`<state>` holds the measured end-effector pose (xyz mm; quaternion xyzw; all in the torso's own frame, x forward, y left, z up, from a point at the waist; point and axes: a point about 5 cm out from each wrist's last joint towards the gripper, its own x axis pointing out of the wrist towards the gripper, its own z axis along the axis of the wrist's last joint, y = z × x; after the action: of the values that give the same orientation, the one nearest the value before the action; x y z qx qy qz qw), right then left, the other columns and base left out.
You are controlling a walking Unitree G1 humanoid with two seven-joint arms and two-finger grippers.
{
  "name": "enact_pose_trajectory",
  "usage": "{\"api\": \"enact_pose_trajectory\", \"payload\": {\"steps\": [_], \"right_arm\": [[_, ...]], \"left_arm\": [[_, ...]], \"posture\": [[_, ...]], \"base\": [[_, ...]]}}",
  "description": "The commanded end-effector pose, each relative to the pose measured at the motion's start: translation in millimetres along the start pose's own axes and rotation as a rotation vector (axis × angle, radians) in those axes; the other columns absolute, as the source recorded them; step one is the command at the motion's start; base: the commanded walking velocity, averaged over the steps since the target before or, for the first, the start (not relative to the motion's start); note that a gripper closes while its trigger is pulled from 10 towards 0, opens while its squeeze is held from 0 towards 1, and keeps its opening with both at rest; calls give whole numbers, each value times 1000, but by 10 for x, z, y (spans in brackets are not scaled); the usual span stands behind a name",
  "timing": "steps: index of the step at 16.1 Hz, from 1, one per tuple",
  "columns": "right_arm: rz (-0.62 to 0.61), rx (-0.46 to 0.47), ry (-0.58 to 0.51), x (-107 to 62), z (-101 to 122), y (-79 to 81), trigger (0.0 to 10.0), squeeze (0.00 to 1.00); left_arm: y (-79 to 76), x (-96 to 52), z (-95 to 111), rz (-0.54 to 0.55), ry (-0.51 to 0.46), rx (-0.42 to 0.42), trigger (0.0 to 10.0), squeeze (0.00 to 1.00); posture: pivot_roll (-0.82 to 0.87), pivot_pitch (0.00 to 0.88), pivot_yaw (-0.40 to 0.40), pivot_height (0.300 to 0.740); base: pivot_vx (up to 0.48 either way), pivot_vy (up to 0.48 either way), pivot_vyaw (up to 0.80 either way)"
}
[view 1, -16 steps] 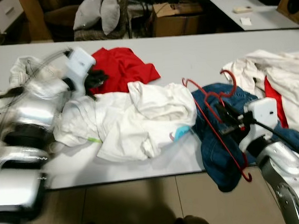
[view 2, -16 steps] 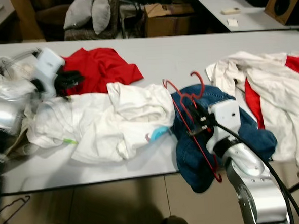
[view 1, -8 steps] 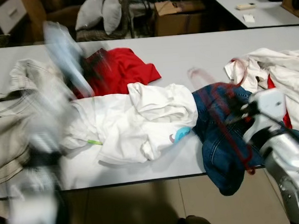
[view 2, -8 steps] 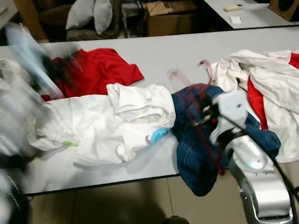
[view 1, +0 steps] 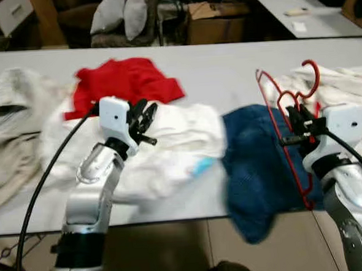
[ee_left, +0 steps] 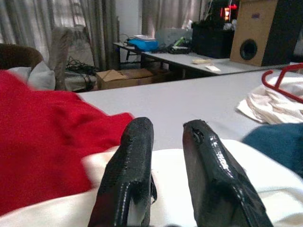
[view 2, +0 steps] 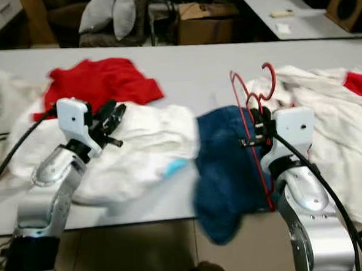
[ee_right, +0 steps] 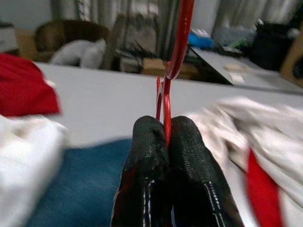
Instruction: Hang hanger
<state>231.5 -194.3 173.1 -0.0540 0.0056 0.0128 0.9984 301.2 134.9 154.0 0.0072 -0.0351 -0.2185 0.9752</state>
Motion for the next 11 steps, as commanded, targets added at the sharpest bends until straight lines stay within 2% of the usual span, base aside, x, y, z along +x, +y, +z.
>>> {"api": "enact_pose_trajectory", "payload": {"steps": [1,4,5,11], "right_arm": [[-16,4,0,-28,-5,-30,10000,0],[-2,0,9,-42,-24,6,10000,0],[2,5,14,-47,-30,12,10000,0],[-4,13,19,-80,-41,21,10000,0]], "left_arm": [[-57,-2,-31,-12,16,10,10000,0],[-61,-20,-13,-3,20,16,10000,0],[-51,5,-46,8,51,-27,10000,0],[-103,44,-38,-21,57,-34,10000,0]], "posture": [[-152,0,-8,740],[-161,0,10,740],[-167,0,18,740],[-179,0,35,740]], "base": [[0,-439,0],[0,-385,0],[0,480,-775],[0,480,-800]]}}
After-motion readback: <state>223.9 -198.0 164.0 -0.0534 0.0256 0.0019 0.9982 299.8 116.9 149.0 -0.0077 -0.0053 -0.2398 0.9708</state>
